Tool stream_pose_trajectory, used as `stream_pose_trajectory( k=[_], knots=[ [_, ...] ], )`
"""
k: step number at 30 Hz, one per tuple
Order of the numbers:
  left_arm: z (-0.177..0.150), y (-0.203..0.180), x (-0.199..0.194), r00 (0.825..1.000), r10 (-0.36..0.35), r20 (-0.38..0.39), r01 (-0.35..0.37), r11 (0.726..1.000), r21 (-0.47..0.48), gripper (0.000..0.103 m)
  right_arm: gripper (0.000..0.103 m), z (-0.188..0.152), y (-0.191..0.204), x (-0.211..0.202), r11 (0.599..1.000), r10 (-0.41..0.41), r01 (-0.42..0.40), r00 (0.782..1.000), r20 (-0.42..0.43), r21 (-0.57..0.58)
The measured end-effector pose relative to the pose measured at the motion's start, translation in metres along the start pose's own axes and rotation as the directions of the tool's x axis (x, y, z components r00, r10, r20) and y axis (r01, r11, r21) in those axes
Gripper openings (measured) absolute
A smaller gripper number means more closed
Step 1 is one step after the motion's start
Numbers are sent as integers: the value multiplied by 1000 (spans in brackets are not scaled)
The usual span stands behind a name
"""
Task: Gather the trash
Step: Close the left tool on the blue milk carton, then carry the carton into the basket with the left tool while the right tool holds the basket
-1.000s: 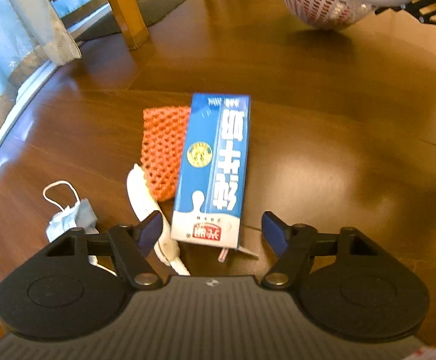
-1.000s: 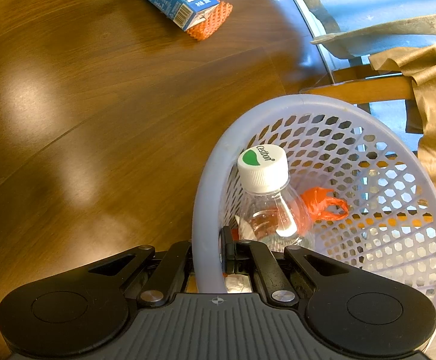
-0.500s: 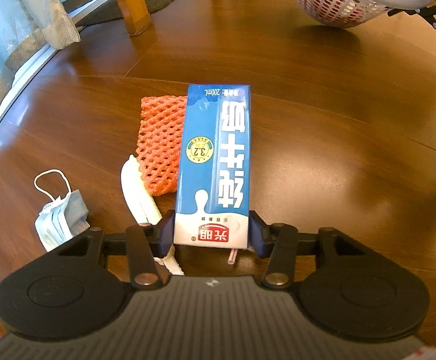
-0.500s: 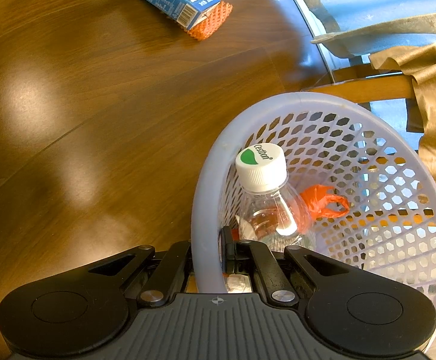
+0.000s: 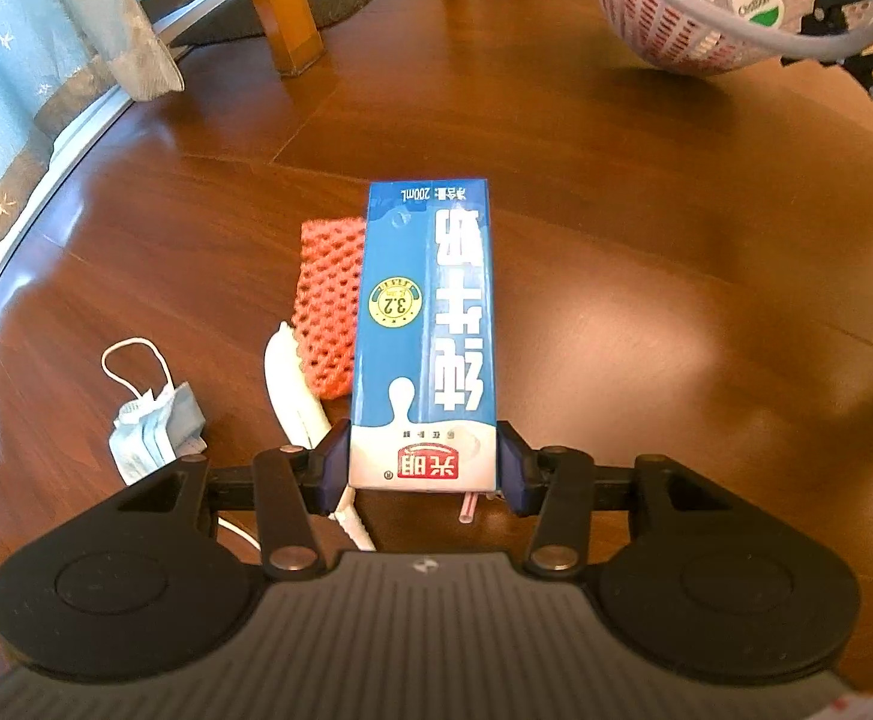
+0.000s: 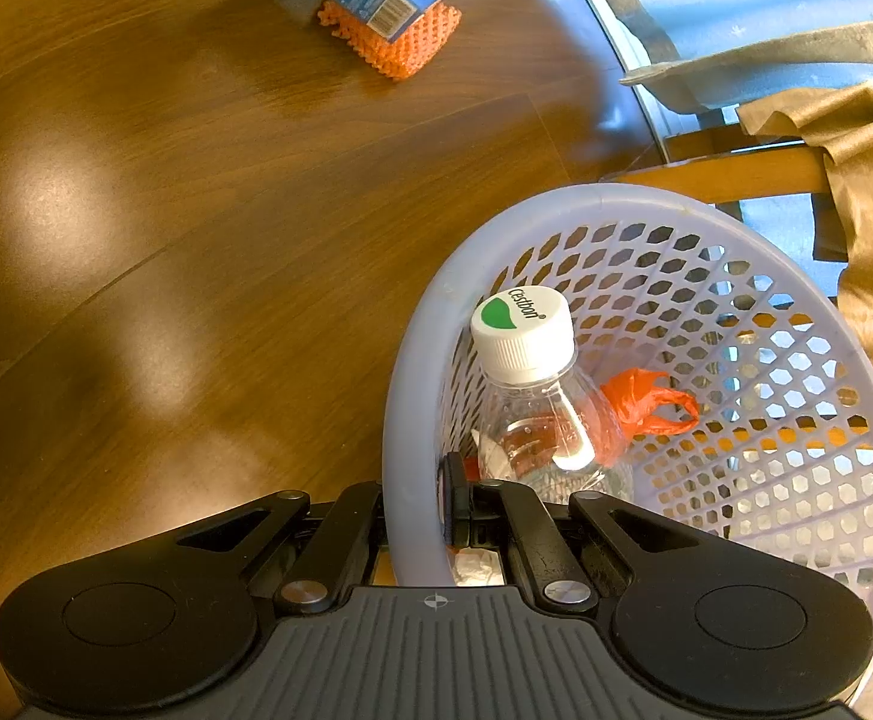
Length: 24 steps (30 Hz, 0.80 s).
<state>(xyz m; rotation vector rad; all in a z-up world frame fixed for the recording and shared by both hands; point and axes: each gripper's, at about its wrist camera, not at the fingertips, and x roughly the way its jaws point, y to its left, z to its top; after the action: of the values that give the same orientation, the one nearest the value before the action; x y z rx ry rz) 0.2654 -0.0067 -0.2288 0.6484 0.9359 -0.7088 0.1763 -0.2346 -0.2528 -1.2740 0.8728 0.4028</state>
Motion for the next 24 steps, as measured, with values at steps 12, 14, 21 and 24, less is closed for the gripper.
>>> stream_pose_trajectory(
  k=[12, 14, 21, 24],
  knots=[
    [29, -10, -17, 1000, -6, 4, 6, 1000, -5, 43, 0, 0, 0, -1, 1000, -1, 1, 1000, 0, 0],
    [33, -12, -20, 1000, -7, 10, 7, 1000, 1, 43, 0, 0, 0, -1, 1000, -1, 1, 1000, -1, -1],
    [49, -21, -31, 999, -22, 30, 22, 1000, 18, 44, 0, 0, -1, -1, 1000, -3, 3, 1000, -2, -3],
    [55, -26, -36, 999, -32, 42, 30, 999, 32, 43, 0, -1, -1, -1, 1000, -5, 5, 1000, -2, -6]
  ],
)
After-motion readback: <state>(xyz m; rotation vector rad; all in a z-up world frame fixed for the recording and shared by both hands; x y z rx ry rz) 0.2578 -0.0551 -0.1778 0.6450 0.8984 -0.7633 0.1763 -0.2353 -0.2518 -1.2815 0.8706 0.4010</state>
